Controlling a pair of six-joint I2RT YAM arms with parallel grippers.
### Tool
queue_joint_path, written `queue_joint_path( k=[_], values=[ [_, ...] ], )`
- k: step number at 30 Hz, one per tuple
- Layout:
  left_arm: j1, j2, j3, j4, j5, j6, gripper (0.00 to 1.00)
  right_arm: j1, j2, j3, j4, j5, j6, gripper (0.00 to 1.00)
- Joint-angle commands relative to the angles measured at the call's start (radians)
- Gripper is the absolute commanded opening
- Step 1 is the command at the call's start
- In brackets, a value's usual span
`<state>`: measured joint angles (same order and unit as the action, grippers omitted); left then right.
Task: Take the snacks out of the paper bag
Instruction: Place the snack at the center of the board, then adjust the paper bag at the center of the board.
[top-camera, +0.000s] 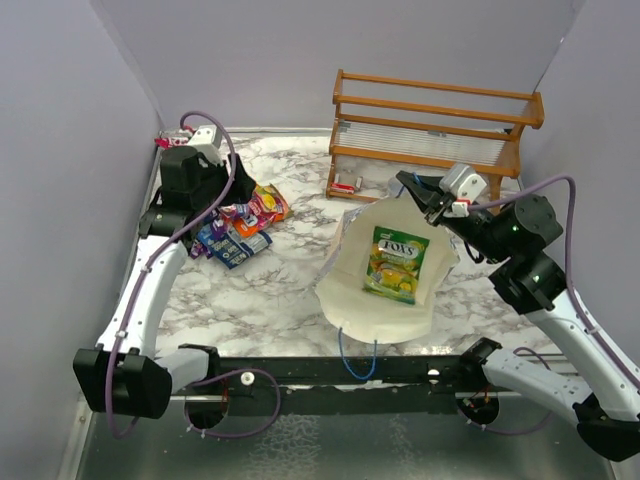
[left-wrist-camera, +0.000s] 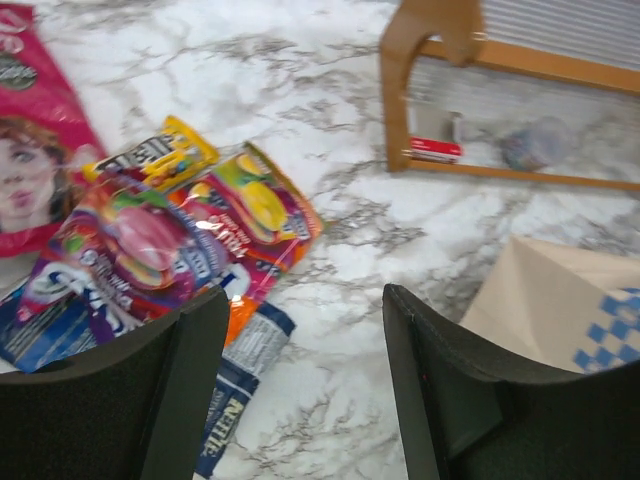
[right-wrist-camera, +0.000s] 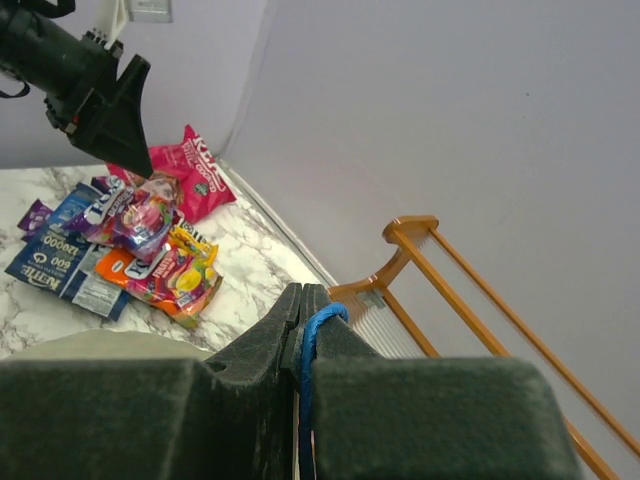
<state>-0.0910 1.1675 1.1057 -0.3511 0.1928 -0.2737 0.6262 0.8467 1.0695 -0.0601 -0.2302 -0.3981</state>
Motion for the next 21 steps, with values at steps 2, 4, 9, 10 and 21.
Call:
queue_joint_path(
  k=[2, 4, 9, 10, 21],
  values=[
    [-0.031, -0.051, 0.151, -0.088, 0.236, 0.020, 0.65, -0.003, 0.005, 0.046, 0.045, -0.035, -0.010, 0.02],
    [-0.038, -0.060, 0.192, -0.085, 0.341, -0.007, 0.65, -0.003, 0.007, 0.040, 0.057, -0.011, -0.013, 0.02],
    [-0.074, -0.087, 0.218, 0.041, 0.567, -0.123, 0.66, -0.003, 0.030, 0.053, 0.073, 0.094, -0.021, 0.02],
    [-0.087, -0.096, 0.211, 0.079, 0.595, -0.146, 0.66, -0.003, 0.035, 0.059, 0.072, 0.115, -0.025, 0.02],
    [-0.463, -0.164, 0.051, 0.491, 0.407, -0.335, 0.62, -0.003, 0.091, 0.124, 0.076, 0.254, -0.060, 0.02]
  ],
)
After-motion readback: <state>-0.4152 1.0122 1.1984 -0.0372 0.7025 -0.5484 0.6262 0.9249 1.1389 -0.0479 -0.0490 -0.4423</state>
